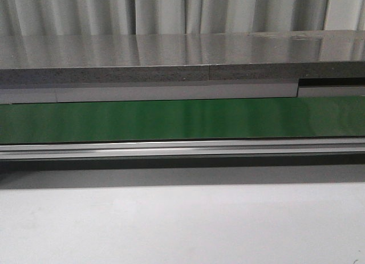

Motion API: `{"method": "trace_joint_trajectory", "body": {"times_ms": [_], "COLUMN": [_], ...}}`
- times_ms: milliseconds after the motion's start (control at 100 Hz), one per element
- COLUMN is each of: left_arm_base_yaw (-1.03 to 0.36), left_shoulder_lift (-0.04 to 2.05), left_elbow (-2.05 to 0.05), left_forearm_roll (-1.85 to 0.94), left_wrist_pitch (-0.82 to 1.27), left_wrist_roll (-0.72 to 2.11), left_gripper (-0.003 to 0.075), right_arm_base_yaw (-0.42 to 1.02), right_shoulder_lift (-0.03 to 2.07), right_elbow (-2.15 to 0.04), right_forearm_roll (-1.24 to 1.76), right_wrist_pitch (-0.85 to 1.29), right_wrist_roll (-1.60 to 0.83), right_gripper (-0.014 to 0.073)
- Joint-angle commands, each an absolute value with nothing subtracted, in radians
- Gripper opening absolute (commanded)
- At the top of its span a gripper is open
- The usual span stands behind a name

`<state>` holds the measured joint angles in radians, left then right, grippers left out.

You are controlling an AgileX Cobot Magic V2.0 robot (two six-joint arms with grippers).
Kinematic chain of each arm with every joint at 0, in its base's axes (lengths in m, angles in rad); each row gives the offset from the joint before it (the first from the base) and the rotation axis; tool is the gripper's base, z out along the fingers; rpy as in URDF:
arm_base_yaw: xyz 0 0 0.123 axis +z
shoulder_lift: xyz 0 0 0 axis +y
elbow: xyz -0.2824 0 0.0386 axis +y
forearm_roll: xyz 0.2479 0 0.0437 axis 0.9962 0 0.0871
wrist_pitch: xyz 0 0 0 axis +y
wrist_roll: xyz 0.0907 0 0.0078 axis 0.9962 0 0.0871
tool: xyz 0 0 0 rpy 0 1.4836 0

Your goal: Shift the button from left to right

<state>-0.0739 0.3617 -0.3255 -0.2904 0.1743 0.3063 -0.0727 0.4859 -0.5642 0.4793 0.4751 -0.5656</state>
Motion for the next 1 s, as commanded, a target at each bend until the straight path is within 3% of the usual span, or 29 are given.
{"method": "trace_joint_trajectory", "body": {"times_ms": [0, 510, 990], "left_arm_base_yaw": [-0.086, -0.086, -0.086], "left_shoulder_lift": [0.366, 0.366, 0.366], "left_elbow": [-0.352, -0.352, -0.352], "left_forearm_roll": [-0.304, -0.304, -0.304], "left_wrist_pitch": [0.093, 0.093, 0.093], "left_wrist_roll": [0.303, 0.303, 0.303], "left_gripper": [-0.0020, -0.0020, -0.0020], "right_arm_base_yaw": [-0.073, -0.071, 0.069], "right_shoulder_lift": [0.485, 0.468, 0.181], "right_elbow": [-0.589, -0.553, -0.233], "right_forearm_roll": [0.502, 0.492, 0.040], "right_wrist_pitch": [0.411, 0.383, 0.182], "right_wrist_roll": [-0.567, -0.528, -0.007], "right_gripper": [-0.0068, -0.0068, -0.0068]}}
